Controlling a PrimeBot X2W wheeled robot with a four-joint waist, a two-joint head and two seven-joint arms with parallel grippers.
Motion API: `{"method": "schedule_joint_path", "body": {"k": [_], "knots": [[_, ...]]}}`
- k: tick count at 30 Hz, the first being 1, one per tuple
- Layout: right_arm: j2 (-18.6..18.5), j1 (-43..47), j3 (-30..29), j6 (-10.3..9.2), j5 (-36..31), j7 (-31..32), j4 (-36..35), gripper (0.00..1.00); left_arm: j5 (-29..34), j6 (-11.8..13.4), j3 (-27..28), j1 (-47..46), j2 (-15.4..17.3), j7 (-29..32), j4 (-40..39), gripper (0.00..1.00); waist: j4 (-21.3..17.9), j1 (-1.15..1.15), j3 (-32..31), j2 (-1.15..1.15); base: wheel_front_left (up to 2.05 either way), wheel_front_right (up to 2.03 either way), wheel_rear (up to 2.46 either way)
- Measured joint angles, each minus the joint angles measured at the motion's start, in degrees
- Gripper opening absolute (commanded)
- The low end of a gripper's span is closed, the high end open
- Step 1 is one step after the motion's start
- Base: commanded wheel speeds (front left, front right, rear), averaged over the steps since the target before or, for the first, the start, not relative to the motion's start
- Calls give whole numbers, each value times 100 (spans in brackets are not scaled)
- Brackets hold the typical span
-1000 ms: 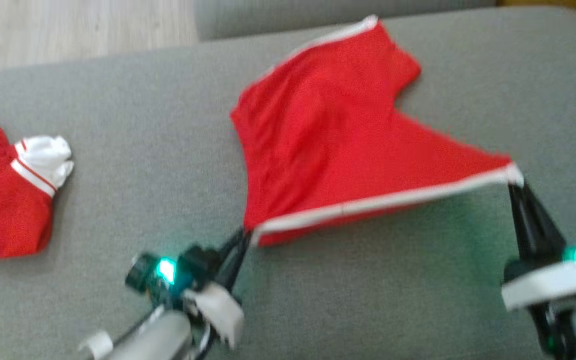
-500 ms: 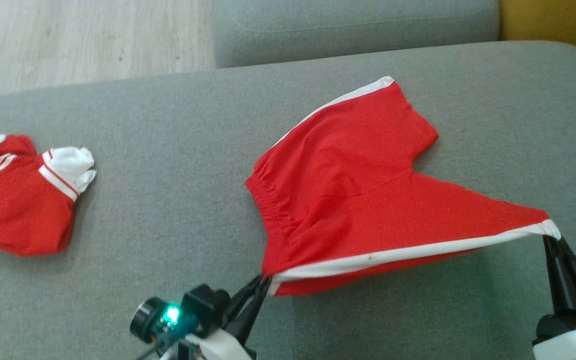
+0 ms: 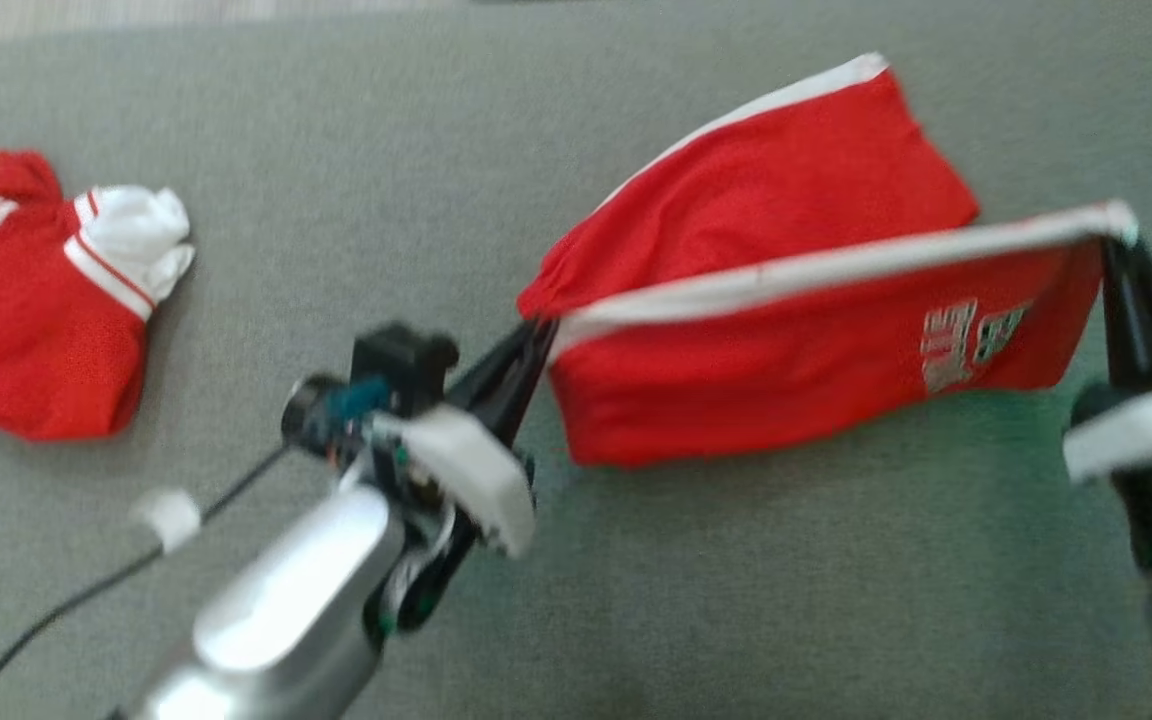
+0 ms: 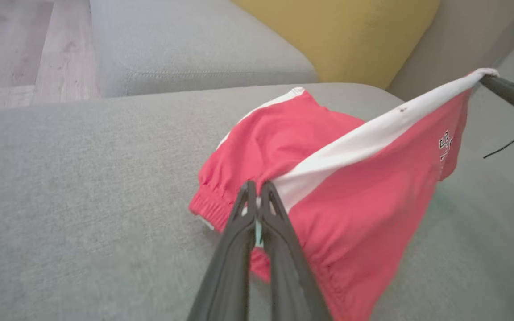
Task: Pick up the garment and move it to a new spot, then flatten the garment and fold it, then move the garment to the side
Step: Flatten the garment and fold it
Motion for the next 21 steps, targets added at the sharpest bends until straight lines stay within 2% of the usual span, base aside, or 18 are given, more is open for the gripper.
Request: {"method": "schedule_joint_path", "body": {"k": [5, 10, 16, 21], "knots": [[-86, -1101, 190, 0, 0, -34, 833, 0, -71, -245, 97, -737, -318, 96, 751, 0, 151, 1, 409, 0, 0, 0, 0], [-118, -2078, 442, 0, -8, -302, 1719, 0, -69, -366, 159, -1402, -497, 101, 1352, 0, 270, 1, 781, 0, 0, 0, 0], [-154, -2904, 860, 0, -8, -617, 2698, 0, -12, -498, 163, -1779, -610, 91, 1869, 0, 324, 0, 1087, 0, 0, 0, 0], [-159, -3511, 1128, 0, -8, -887, 3387, 0, 81, -501, 162, -1972, -641, -40, 2121, 0, 312, -1, 1240, 0, 0, 0, 0]]}}
